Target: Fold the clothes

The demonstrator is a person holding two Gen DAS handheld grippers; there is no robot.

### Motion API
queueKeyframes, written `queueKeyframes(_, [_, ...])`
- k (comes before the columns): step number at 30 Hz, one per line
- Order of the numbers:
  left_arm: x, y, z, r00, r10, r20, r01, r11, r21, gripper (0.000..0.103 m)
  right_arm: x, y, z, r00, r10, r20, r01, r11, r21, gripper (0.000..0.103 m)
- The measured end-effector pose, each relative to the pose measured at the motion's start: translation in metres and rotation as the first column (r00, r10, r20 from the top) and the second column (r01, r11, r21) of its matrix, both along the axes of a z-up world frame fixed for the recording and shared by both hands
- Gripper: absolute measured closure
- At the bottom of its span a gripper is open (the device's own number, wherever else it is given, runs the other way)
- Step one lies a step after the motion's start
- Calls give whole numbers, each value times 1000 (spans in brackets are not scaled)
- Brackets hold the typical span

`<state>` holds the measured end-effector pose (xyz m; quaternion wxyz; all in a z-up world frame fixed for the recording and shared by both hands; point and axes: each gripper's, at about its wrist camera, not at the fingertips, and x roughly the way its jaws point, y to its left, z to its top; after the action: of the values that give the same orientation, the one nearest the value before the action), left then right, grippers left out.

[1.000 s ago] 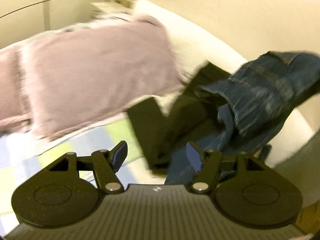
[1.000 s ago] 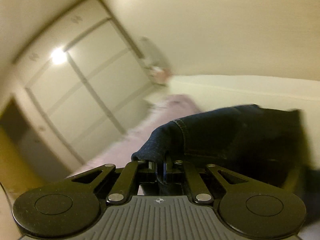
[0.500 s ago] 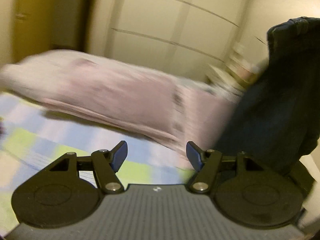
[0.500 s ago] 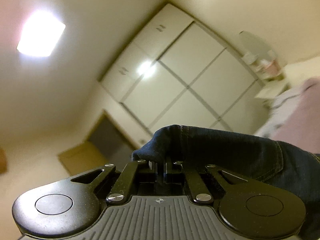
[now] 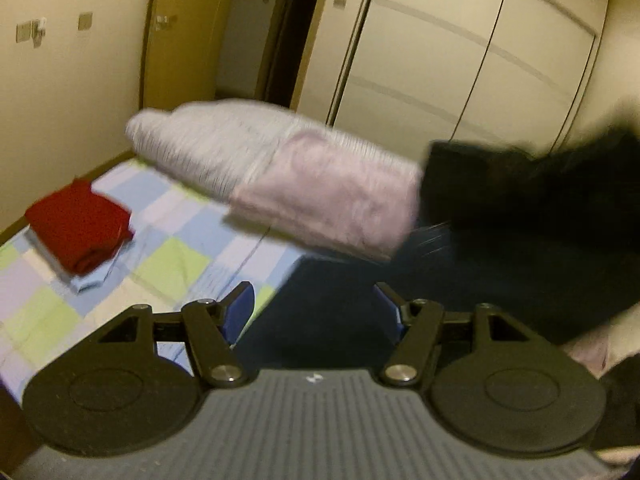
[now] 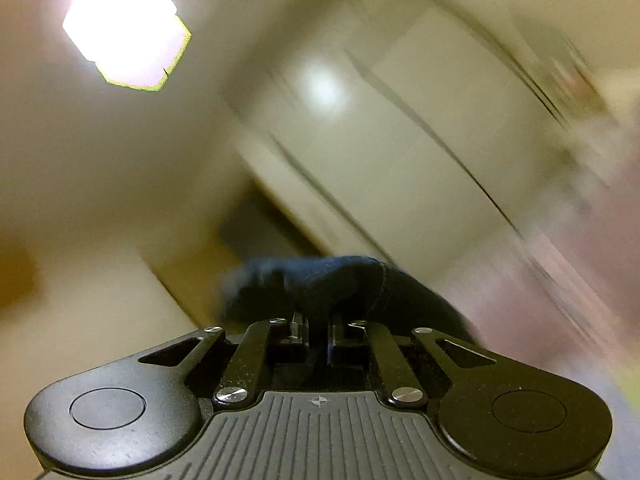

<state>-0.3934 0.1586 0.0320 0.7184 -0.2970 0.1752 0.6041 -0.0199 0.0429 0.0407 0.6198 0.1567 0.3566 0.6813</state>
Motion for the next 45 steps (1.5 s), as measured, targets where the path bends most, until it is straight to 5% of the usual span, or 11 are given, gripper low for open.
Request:
queueKeyframes(1, [4, -4, -6, 1000, -14, -20, 13, 1000, -27, 42, -4, 4, -29, 999, 42, 33, -34, 979, -201, 65])
queueKeyframes(2, [8, -9, -12, 999, -27, -43, 25, 998, -54, 42, -5, 5, -57, 996, 75, 45, -54, 931, -360, 59])
queueKeyframes(4, [15, -19, -22, 995, -60, -80, 52, 994, -97, 42, -6, 5, -107, 990, 131, 46, -77, 791, -608, 58])
queueKeyframes(5, [19, -25, -26, 992, -79, -99, 67, 991, -111, 42, -5, -4, -117, 991, 128, 34, -79, 777, -624, 58])
queueKeyframes(11, [36, -49, -52, 975, -129, -182, 93, 977, -194, 42, -26, -44, -100, 974, 171, 147, -50, 799, -600, 58])
queueKeyframes(17, [40, -87, -69, 961, -120, -250, 58, 969, -241, 41, -76, -109, -122, 893, 345, 291, -81, 757, -648, 58])
queueKeyframes(30, [23, -191, -85, 911, -72, -407, -55, 955, -291, 41, -122, -171, -162, 808, 475, 348, -117, 709, -696, 58])
queueKeyframes(45, [26, -229, -80, 904, -101, -416, -14, 964, -265, 39, -130, -203, -148, 815, 433, 386, -91, 753, -652, 58])
